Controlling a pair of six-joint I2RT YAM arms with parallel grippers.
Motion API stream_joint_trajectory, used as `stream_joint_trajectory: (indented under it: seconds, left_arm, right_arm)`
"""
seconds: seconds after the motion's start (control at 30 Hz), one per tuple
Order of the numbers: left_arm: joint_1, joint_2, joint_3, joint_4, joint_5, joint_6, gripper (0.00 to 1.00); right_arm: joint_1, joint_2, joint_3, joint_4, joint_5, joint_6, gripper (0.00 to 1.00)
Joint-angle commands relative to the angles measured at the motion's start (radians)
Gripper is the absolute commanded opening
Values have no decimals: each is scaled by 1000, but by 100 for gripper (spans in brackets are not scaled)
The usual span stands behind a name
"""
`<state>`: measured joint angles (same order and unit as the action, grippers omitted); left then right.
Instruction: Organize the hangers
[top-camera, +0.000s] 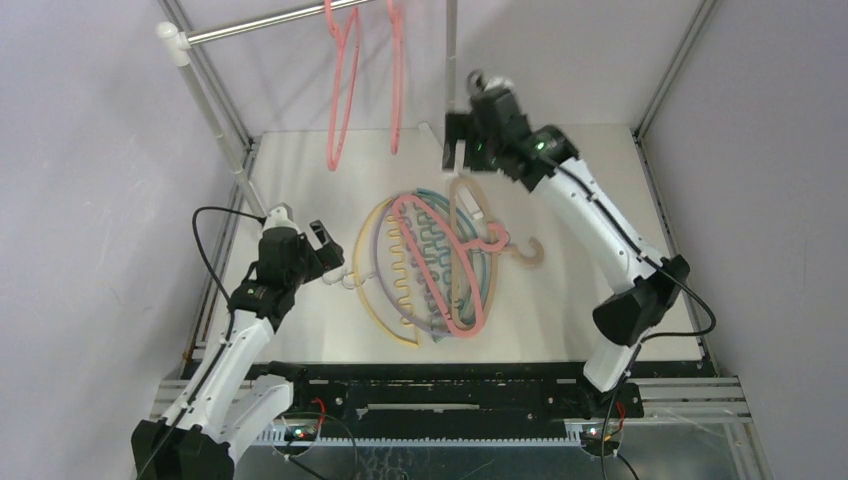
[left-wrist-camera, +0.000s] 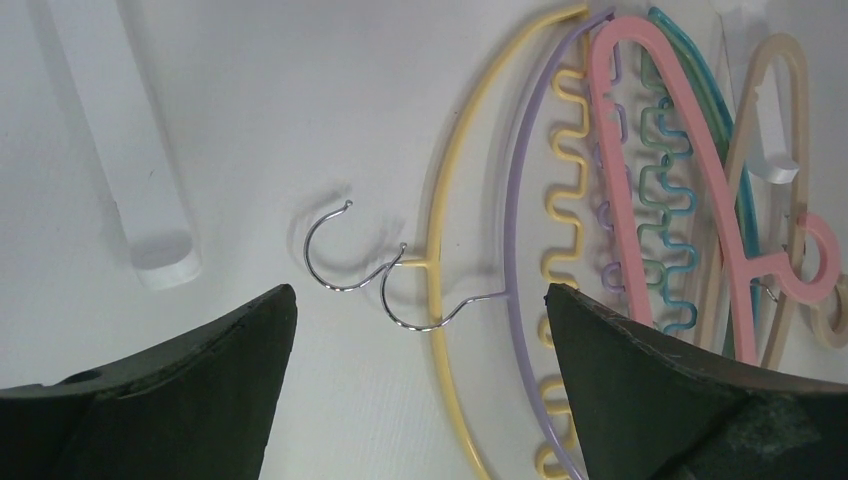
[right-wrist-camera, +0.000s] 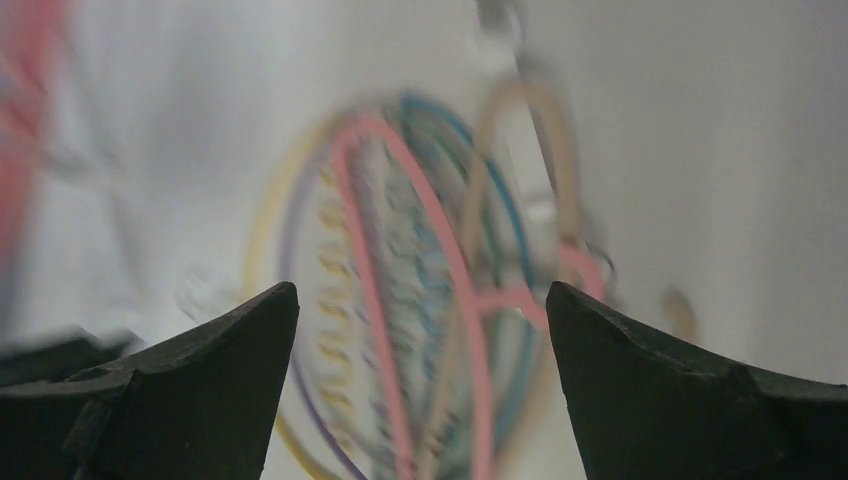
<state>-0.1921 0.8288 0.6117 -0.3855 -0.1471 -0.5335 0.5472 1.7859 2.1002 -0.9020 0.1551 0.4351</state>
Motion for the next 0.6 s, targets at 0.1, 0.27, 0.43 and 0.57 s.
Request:
stream_joint_trajectory:
  seconds: [0.1,0.27,0.43,0.57]
  left_arm:
    - [14,43,71,37,8,36,99]
    - [13,55,59,40,12,34,100]
    - [14,66,42,49,9,29,99]
    - [14,84,42,54,13,19,100]
  right_arm:
    - [73,-233,-468,-92,110,-111,98]
    - [40,-412,-831,48,-131,-73,86]
    - [56,-463,-1039,172,-335,-92,81]
    - [52,-502,-1171,335,-441,-39,76]
